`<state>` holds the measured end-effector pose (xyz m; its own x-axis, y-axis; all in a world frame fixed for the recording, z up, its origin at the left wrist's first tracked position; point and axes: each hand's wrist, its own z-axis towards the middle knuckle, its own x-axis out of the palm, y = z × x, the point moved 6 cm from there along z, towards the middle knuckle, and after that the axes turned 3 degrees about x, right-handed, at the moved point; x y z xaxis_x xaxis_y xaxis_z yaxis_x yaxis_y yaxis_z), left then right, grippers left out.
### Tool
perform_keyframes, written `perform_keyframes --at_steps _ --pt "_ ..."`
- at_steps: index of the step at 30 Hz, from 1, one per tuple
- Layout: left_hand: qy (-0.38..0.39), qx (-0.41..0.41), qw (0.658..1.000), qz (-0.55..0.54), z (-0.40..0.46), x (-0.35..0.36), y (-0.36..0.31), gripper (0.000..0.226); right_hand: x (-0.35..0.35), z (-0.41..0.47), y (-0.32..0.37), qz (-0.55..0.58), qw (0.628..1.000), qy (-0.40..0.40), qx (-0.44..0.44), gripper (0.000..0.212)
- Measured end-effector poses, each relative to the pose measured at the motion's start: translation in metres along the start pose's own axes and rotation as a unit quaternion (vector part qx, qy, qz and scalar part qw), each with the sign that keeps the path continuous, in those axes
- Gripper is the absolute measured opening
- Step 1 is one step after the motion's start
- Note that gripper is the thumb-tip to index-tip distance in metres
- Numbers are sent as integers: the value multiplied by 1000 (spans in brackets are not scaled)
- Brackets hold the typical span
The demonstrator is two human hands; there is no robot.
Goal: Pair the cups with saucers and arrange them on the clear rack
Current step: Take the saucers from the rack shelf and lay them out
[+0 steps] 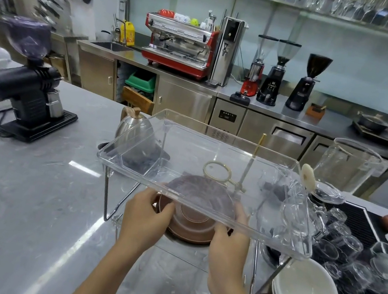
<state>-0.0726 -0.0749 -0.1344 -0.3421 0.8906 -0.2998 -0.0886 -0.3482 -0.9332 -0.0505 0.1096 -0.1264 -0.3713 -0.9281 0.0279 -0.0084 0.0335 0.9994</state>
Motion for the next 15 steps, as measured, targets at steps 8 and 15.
perform_keyframes --at_steps 8,15 --pt "-32 28 998 -36 -37 -34 -24 56 0 -42 12 -25 1000 -4 -10 67" --pt "-63 5 997 -50 -78 -66 -23 63 0 -86 13 -34 999 29 1 65"
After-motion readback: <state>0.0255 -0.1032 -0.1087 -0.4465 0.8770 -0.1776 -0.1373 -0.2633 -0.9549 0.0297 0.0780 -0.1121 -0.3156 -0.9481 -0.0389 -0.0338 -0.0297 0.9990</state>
